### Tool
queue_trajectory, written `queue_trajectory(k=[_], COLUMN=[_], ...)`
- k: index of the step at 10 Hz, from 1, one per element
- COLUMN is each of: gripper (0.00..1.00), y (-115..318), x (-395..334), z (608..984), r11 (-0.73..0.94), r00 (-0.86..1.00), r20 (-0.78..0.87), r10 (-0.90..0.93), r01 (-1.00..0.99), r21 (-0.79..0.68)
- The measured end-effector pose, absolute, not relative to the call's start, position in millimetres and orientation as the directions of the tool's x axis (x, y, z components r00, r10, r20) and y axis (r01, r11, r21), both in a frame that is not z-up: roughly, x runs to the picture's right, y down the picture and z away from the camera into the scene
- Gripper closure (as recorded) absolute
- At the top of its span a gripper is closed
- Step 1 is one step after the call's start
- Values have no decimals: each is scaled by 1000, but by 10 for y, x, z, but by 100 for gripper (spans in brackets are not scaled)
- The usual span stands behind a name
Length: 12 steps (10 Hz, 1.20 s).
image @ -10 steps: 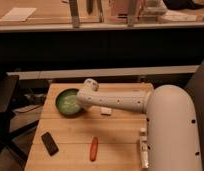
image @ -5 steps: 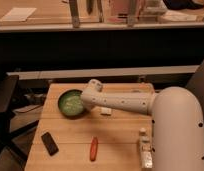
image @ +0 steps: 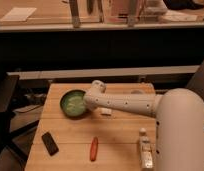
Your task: Drag the ceramic bowl in a circle
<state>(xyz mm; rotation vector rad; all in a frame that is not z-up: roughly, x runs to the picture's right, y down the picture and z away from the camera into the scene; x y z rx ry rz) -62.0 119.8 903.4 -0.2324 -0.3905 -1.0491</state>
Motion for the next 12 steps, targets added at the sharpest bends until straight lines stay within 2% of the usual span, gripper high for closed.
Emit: queue_trajectory(k=[9,12], gripper=[97,97], y=[1252,1275], x=[-76,-97], z=[8907,8816], r11=[519,507], r00=[479,463], r20=[412,417], r10=[-776,-782], r01=[854,862], r21=[-15,-7])
